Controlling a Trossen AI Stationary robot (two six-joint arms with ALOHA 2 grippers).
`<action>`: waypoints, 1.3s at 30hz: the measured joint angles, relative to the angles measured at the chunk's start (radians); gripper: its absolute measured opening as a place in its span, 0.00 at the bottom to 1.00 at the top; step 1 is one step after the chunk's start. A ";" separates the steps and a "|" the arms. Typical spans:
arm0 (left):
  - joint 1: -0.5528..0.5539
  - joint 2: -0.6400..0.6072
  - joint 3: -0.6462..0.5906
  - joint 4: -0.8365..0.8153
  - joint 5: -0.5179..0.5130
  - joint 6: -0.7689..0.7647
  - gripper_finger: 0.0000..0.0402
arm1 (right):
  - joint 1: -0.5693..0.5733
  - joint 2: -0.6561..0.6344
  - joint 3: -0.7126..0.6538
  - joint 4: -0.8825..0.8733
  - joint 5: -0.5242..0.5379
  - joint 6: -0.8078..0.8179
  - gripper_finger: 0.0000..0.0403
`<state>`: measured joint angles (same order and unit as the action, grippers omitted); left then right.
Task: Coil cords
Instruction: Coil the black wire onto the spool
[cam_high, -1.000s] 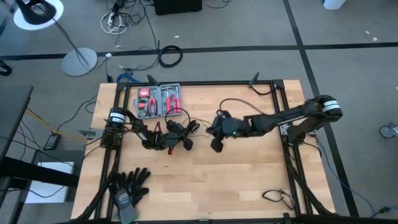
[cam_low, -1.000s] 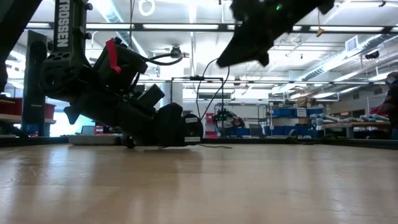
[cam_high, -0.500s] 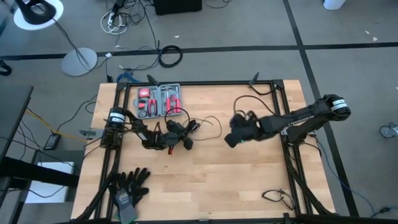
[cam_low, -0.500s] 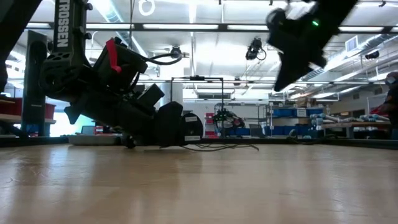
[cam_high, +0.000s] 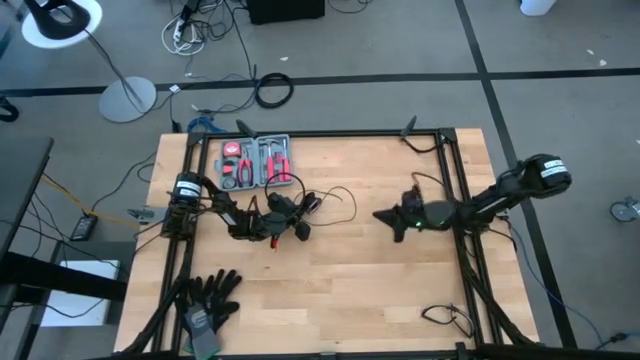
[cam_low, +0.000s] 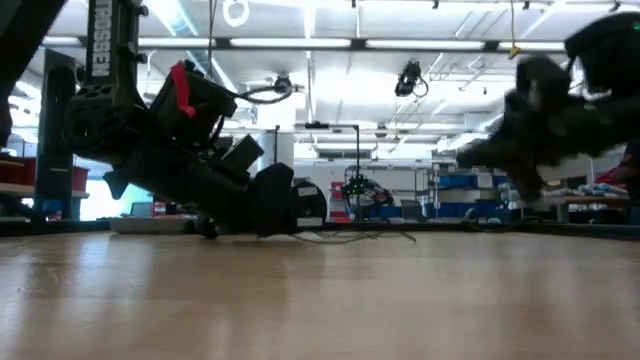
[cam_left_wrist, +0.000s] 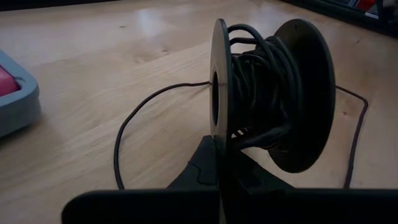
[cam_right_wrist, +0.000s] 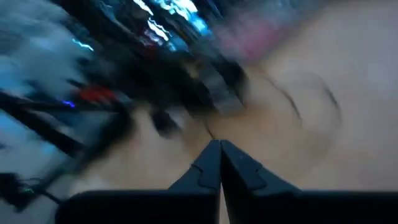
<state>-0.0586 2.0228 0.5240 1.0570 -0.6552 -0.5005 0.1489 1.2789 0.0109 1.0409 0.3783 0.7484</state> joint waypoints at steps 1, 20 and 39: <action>0.000 0.000 0.001 0.000 0.001 0.000 0.00 | -0.039 0.003 -0.002 0.079 -0.044 -0.063 0.02; 0.002 0.002 0.021 0.003 0.013 -0.009 0.00 | -0.453 0.088 0.613 -1.025 -0.349 -0.509 0.06; 0.000 0.002 0.023 0.006 0.018 -0.005 0.00 | -0.429 0.365 0.669 -0.963 -0.310 -0.359 0.47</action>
<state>-0.0586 2.0243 0.5465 1.0634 -0.6367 -0.5056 -0.2805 1.6440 0.6802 0.0775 0.0683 0.3889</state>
